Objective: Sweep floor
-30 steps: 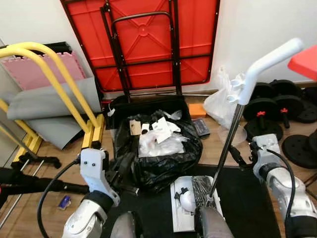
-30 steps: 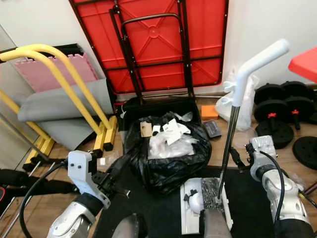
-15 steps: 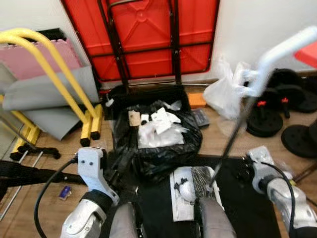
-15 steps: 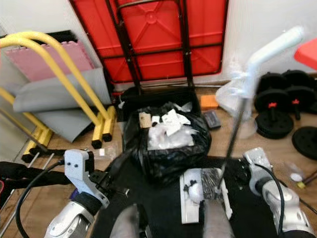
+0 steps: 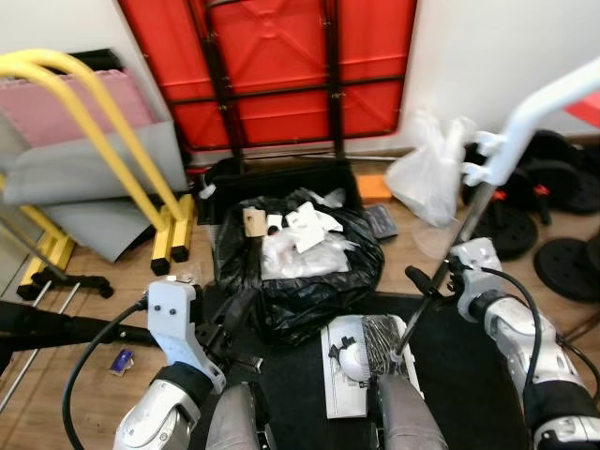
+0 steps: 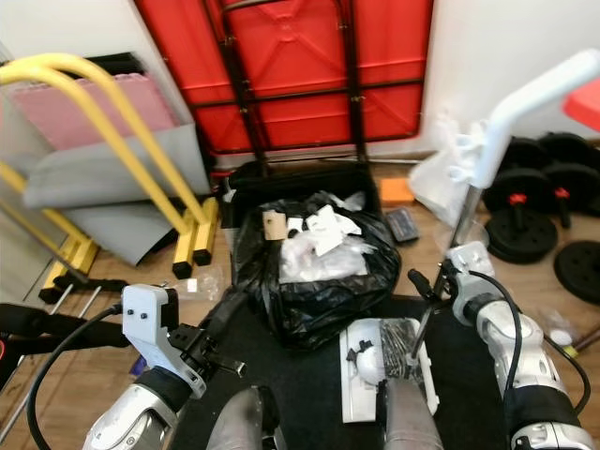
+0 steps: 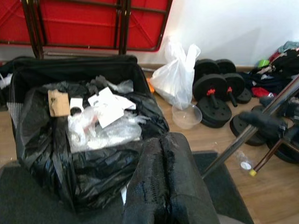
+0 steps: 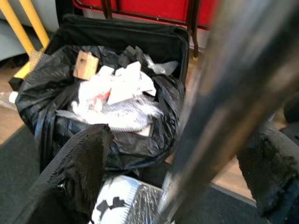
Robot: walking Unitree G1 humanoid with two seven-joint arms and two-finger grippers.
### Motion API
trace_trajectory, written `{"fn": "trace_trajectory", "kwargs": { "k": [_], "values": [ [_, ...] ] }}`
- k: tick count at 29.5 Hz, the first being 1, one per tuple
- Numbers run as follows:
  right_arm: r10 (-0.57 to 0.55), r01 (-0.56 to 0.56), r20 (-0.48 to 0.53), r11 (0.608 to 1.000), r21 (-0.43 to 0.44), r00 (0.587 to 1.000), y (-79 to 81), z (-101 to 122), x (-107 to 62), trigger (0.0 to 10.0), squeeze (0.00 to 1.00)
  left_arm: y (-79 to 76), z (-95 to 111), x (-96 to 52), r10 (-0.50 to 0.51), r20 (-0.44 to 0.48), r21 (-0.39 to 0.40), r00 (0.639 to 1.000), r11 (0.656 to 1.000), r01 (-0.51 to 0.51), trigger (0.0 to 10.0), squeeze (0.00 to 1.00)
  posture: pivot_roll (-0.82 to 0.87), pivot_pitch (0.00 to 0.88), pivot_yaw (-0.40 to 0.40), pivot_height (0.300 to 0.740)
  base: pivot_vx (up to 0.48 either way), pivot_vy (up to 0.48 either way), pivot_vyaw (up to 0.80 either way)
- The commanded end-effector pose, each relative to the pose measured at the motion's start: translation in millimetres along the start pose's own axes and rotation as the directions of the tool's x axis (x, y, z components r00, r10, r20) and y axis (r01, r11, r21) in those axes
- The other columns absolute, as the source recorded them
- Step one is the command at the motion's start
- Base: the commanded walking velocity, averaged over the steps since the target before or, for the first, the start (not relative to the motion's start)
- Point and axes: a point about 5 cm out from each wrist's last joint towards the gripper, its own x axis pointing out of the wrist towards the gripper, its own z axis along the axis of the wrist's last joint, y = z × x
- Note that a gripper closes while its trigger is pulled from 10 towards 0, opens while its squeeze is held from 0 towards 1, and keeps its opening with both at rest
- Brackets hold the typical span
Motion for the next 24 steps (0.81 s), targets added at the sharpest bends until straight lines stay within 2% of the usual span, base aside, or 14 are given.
{"fn": "trace_trajectory", "kwargs": {
  "k": [1, 9, 13, 17, 18, 19, 20, 21, 22, 23, 24],
  "values": [
    [0.001, -0.001, 0.007, 1.0, 0.021, 1.0, 1.4, -2, 0.5, 0.0, 0.0, -0.8, 2, -3.2, -0.009, -0.004, 0.003, 1.0, 1.0, 0.009, 10.0, 0.0, -0.07, 0.125, 0.047, 0.6, 0.0, 0.0, 0.0],
    [0.002, -0.002, 0.015, 1.0, 0.023, 1.0, -2.2, -2, 0.1, 0.0, 0.0, -1.5, 2, -4.8, -0.01, -0.007, -0.001, 1.0, 1.0, 0.01, 10.0, 0.0, -0.07, 0.128, 0.047, 0.6, 0.0, 0.0, 0.0],
    [-0.002, 0.002, -0.018, 1.0, 0.007, 1.0, -2.3, -10, -4.4, 0.0, 0.0, -1.8, 2, -4.4, -0.008, -0.008, -0.004, 1.0, 1.0, 0.008, 10.0, 0.0, -0.08, 0.123, 0.042, 0.6, 0.0, 0.0, 0.0],
    [0.001, -0.004, 0.032, 0.994, 0.112, 0.999, 1.4, -4, -4.6, 0.0, 0.0, -1.4, 1, -2.0, -0.007, -0.003, -0.009, 1.0, 1.0, 0.007, 10.0, 0.0, -0.09, 0.114, 0.041, 0.6, 0.0, 0.0, 0.0],
    [0.001, -0.004, 0.032, 0.994, 0.112, 0.999, 1.4, -4, -4.6, 0.0, 0.0, -1.4, 1, -2.0, -0.007, -0.003, -0.009, 1.0, 1.0, 0.007, 10.0, 0.0, -0.09, 0.114, 0.041, 0.6, 0.0, 0.0, 0.0],
    [0.011, -0.02, 0.058, 0.988, 0.155, 0.998, 2.9, 1, -3.2, 0.0, 0.0, -1.3, 1, -1.3, -0.007, -0.002, -0.01, 1.0, 1.0, 0.007, 10.0, 0.0, -0.09, 0.113, 0.041, 0.6, 0.0, 0.0, 0.0],
    [0.052, -0.072, 0.098, 0.973, 0.22, 0.994, 6.6, 11, 0.4, 0.0, 0.0, -1.1, 0, -0.5, -0.007, -0.001, -0.011, 1.0, 1.0, 0.007, 10.0, 0.0, -0.09, 0.107, 0.037, 0.6, 0.0, 0.0, 0.0],
    [0.052, -0.072, 0.098, 0.973, 0.22, 0.994, 6.6, 11, 0.4, 0.0, 0.0, -1.1, 0, -0.5, -0.007, -0.001, -0.011, 1.0, 1.0, 0.007, 10.0, 0.0, -0.09, 0.107, 0.037, 0.6, 0.0, 0.0, 0.0],
    [0.107, -0.142, 0.14, 0.951, 0.273, 0.984, 11.6, 24, 4.0, 0.0, 0.0, -1.0, 0, 0.3, -0.007, 0.001, -0.012, 1.0, 1.0, 0.007, 10.0, 0.0, -0.09, 0.104, 0.036, 0.6, 0.0, 0.0, 0.0],
    [0.107, -0.142, 0.14, 0.951, 0.273, 0.984, 11.6, 24, 4.0, 0.0, 0.0, -1.0, 0, 0.3, -0.007, 0.001, -0.012, 1.0, 1.0, 0.007, 10.0, 0.0, -0.09, 0.104, 0.036, 0.6, 0.0, 0.0, 0.0],
    [0.167, -0.219, 0.185, 0.926, 0.306, 0.968, 17.4, 38, 6.8, 0.0, 0.0, -0.9, 0, 1.0, -0.006, 0.003, -0.014, 1.0, 1.0, 0.006, 10.0, 0.0, -0.1, 0.102, 0.034, 0.6, 0.0, 0.0, 0.0]
  ]
}}
